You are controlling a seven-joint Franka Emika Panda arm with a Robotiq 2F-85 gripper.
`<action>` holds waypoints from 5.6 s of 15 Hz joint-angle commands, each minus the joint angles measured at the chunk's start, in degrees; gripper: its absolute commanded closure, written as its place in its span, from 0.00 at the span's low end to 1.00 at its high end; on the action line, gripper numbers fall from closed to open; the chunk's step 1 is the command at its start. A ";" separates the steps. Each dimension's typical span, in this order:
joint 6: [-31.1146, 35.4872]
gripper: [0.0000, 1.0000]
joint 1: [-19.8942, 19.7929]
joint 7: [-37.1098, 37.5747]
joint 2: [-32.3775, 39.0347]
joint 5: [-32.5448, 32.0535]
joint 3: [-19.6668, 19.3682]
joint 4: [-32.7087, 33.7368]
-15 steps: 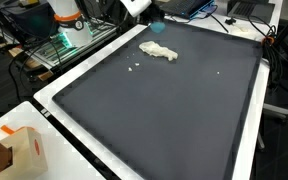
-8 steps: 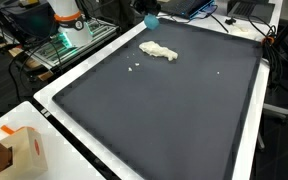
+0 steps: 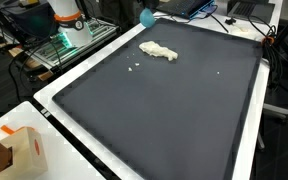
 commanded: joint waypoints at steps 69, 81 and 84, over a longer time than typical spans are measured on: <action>-24.19 0.75 16.50 62.72 38.25 -54.08 4.68 31.37; -15.39 0.75 17.60 59.76 36.14 -57.34 5.34 29.54; -12.15 0.75 17.55 58.24 35.40 -57.22 5.28 29.08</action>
